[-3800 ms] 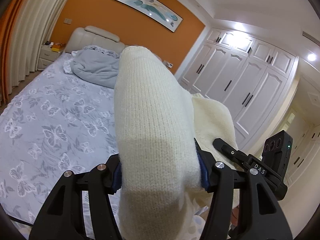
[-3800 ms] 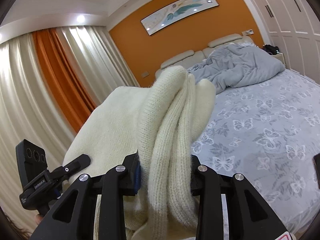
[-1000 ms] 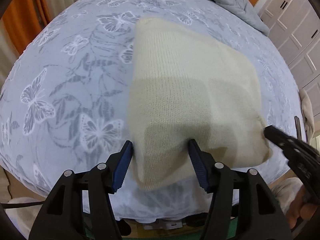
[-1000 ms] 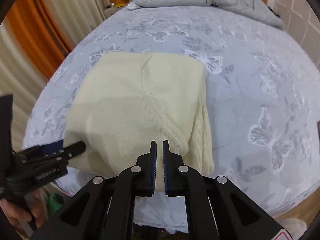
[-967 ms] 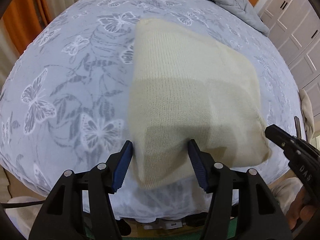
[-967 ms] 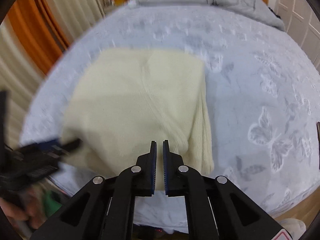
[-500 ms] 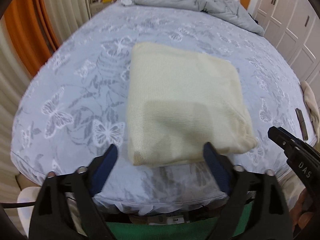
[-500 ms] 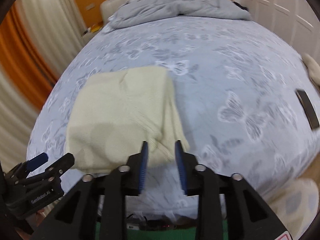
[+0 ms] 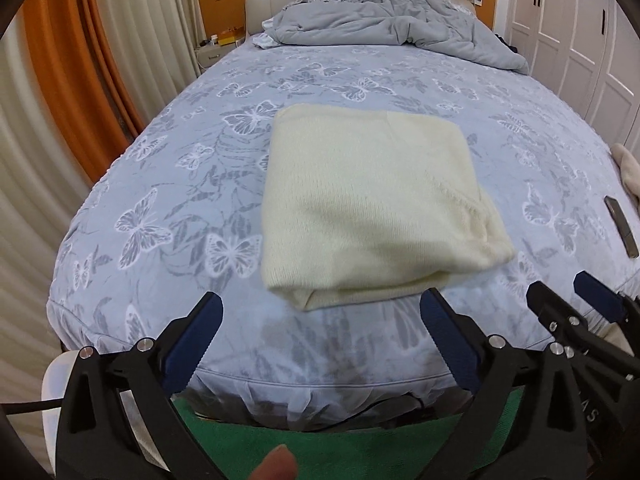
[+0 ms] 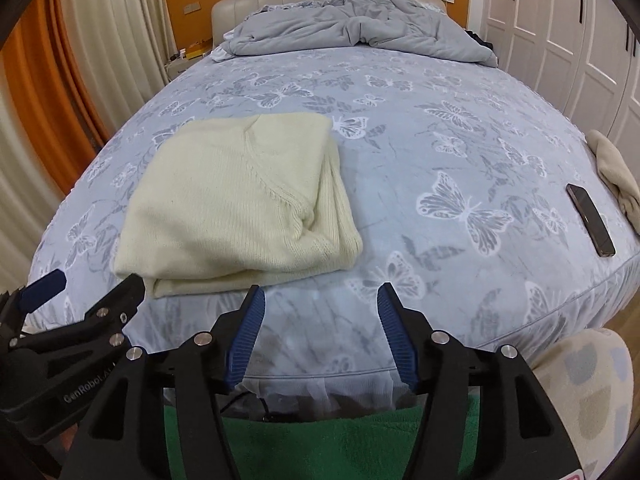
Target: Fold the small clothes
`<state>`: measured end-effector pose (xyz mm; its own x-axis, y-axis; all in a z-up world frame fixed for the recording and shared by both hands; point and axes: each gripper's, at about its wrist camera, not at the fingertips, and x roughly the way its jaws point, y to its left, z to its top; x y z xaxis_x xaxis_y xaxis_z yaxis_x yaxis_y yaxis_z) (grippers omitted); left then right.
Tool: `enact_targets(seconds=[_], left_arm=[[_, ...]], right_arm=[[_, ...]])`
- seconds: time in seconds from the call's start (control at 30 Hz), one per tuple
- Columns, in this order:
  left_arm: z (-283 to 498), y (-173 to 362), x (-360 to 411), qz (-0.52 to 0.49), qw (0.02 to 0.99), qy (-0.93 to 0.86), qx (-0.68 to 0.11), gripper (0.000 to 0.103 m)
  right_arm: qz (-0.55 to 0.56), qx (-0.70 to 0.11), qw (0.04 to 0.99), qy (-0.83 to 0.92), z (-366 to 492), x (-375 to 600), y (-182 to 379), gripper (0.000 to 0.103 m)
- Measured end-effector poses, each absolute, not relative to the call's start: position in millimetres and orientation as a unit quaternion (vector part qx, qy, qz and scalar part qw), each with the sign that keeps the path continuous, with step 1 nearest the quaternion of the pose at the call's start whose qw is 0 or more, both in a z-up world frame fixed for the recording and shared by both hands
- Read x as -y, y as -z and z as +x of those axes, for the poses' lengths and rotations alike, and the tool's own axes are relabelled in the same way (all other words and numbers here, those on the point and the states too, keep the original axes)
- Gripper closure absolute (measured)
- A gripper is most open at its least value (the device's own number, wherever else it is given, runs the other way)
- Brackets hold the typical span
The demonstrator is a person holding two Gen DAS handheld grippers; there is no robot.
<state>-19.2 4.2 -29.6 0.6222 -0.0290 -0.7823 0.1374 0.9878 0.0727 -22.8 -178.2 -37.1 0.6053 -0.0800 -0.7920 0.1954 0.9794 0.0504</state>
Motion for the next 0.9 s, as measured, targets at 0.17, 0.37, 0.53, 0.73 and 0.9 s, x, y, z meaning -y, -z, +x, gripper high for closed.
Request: enact_targets(seconds=[0.17,0.37,0.53,0.73,0.9], left_arm=[[-24,37,-8,0.061,0.897,0.033,-0.437,0.006],[-24,31,-19,0.053,0.898,0.033,-0.435,0.006],[-5,26,-48,0.001,0.894,0.046,-0.445,0.006],[30,39,-70,-0.05,0.879,0.057,-0.47,0.006],[60,57,-68,-0.07,0.863,0.059,-0.496,0.008]], right_arm=[[0.066,-0.441,0.892,0.077,-24,181,39,0.045],[0.081,-0.447,0.89,0.047,-21,188,41,0.04],[0.131,-0.468,0.874,-0.002,8,204,44,0.04],[0.133,-0.5,0.856,0.02,69,208,68,0.039],[0.173,-0.535,0.827,-0.009,111,208,92,0.068]])
